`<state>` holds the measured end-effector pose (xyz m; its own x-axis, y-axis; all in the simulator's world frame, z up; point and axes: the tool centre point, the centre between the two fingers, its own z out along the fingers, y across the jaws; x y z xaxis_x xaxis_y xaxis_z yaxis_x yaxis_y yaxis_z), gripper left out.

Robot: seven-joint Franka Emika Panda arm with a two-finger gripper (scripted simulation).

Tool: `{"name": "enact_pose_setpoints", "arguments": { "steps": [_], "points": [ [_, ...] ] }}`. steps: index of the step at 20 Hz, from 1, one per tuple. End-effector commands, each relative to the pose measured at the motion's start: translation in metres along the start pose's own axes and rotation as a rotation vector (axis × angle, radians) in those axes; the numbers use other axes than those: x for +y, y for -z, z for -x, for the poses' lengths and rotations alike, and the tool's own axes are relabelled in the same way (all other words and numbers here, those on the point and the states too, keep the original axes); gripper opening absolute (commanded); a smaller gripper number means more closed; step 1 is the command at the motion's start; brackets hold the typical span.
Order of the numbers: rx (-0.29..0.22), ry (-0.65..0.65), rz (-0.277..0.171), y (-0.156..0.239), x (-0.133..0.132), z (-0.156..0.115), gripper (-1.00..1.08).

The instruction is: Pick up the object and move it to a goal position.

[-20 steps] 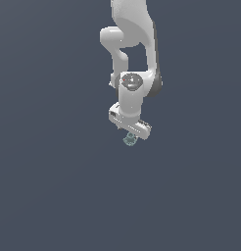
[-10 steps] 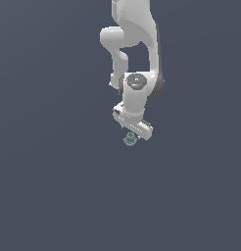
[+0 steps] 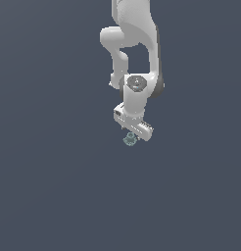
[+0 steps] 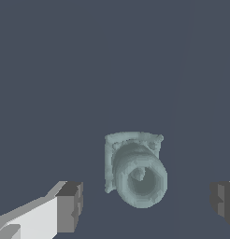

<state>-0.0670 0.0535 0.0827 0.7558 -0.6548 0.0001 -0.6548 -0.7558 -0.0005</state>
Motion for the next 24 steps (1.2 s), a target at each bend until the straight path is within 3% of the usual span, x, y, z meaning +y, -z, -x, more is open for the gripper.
{"name": "enact_pose_setpoints", "arguments": {
  "steps": [1,12,13,24],
  "points": [
    [-0.001,-0.001,0.001,-0.009,0.0,0.001,1.0],
    [0.0,-0.004,0.0,-0.043,0.0,0.0,1.0],
    [0.0,-0.004,0.0,-0.043,0.0,0.0,-1.0],
    [0.0,-0.003,0.0,-0.042,-0.001,0.001,-1.0]
  ]
}}
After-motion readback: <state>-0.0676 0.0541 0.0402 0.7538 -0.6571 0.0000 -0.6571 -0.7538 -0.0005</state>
